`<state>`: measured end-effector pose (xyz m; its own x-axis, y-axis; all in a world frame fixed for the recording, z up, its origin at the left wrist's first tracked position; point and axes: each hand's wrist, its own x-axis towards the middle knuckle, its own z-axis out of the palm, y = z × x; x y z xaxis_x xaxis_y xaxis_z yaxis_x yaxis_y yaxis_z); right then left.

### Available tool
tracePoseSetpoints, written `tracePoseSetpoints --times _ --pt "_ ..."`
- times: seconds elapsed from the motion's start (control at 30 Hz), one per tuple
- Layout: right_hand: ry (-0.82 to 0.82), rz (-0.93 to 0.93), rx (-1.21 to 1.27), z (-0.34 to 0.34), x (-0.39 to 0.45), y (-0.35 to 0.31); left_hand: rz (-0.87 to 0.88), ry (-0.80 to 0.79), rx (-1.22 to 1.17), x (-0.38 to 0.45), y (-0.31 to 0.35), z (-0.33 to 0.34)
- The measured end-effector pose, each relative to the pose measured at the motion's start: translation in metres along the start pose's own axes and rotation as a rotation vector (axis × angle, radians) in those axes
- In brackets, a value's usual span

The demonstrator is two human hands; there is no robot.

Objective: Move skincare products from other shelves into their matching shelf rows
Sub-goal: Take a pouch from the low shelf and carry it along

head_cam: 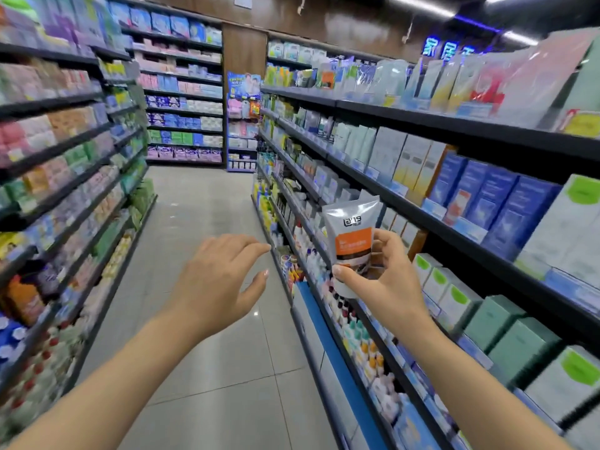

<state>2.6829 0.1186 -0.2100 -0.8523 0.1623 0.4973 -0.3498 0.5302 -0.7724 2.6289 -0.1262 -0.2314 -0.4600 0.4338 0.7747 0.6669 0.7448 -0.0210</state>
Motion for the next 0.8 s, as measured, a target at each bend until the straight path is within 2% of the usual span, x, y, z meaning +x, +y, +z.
tracePoseSetpoints --times 0.37,0.57,0.8 --pt "0.004 -0.007 0.019 0.099 0.202 0.086 -0.009 -0.067 -0.008 0.098 -0.157 0.144" --pt "0.005 -0.003 0.058 0.138 0.317 0.123 -0.077 -0.130 -0.007 0.157 -0.234 0.211" --pt "-0.024 0.027 0.068 0.202 0.411 0.166 -0.103 -0.171 -0.008 0.194 -0.323 0.275"
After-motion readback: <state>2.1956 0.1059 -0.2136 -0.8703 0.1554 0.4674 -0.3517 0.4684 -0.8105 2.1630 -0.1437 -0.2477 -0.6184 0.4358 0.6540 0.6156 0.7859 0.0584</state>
